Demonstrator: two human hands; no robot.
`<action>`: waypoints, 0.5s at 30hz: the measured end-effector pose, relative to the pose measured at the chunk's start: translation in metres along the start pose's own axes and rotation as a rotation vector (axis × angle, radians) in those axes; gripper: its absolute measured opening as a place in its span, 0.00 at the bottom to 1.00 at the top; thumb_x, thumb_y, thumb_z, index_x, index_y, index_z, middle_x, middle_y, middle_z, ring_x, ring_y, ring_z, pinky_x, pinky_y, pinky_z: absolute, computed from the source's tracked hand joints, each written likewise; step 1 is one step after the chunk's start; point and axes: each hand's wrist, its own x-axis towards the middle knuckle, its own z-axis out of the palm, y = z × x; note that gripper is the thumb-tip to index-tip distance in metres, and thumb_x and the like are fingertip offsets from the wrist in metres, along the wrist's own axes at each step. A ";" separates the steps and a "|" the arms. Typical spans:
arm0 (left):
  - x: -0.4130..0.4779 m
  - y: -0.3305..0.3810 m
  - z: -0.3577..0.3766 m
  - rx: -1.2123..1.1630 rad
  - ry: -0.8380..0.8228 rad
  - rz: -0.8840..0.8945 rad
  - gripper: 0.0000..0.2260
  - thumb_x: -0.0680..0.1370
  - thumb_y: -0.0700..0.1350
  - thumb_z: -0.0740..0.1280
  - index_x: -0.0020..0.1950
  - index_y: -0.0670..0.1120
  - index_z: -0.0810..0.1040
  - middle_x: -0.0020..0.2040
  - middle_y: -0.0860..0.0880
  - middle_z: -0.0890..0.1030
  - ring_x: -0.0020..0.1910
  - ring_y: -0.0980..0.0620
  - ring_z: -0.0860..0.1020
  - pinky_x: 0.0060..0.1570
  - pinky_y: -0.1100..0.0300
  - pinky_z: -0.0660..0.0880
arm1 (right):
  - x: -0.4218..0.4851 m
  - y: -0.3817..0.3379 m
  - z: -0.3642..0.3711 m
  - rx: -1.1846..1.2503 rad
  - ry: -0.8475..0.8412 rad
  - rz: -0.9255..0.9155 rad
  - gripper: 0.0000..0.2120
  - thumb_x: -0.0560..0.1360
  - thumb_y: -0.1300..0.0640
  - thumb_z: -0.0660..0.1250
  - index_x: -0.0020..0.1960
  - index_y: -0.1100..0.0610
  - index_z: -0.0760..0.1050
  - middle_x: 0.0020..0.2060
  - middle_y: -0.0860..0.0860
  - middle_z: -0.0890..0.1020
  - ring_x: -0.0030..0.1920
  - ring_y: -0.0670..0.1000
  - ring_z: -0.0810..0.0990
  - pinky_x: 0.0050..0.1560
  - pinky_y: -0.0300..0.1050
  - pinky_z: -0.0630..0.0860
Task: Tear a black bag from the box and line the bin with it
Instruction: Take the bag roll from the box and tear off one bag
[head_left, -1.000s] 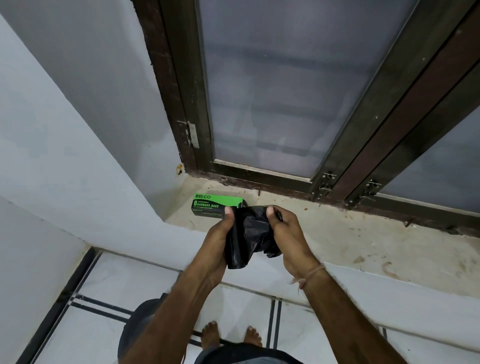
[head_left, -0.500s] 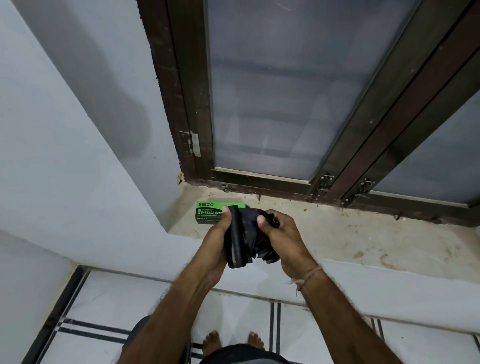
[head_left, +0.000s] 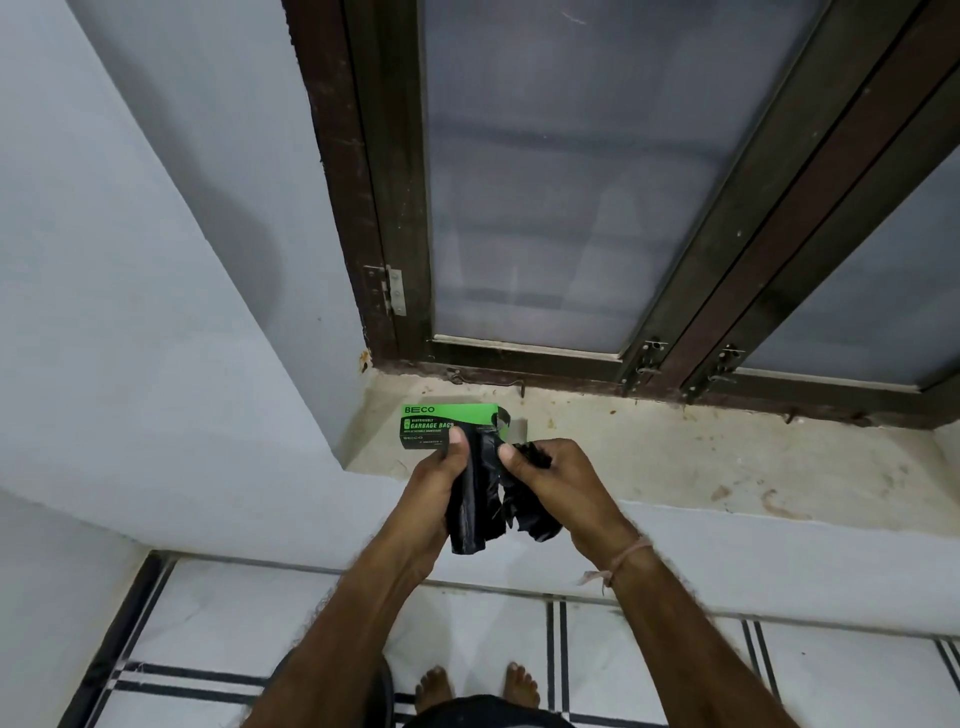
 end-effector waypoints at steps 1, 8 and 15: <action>-0.001 0.001 -0.001 -0.011 -0.008 -0.008 0.29 0.80 0.65 0.58 0.70 0.46 0.78 0.61 0.43 0.85 0.62 0.42 0.83 0.60 0.44 0.80 | -0.002 -0.002 0.001 0.010 -0.029 0.023 0.19 0.82 0.46 0.68 0.41 0.61 0.78 0.29 0.58 0.81 0.23 0.55 0.79 0.23 0.41 0.73; -0.006 -0.001 -0.005 -0.213 -0.058 -0.109 0.30 0.83 0.63 0.55 0.72 0.42 0.76 0.66 0.39 0.82 0.67 0.41 0.79 0.71 0.42 0.71 | -0.011 0.000 0.022 0.329 -0.113 0.134 0.19 0.79 0.41 0.65 0.50 0.55 0.86 0.42 0.56 0.87 0.40 0.60 0.84 0.41 0.56 0.79; -0.011 -0.006 -0.005 -0.303 -0.070 -0.135 0.30 0.82 0.64 0.55 0.69 0.43 0.80 0.62 0.39 0.84 0.61 0.42 0.84 0.61 0.44 0.78 | -0.008 0.012 0.032 0.622 -0.100 0.184 0.20 0.75 0.42 0.65 0.41 0.56 0.88 0.35 0.53 0.86 0.36 0.53 0.85 0.43 0.53 0.77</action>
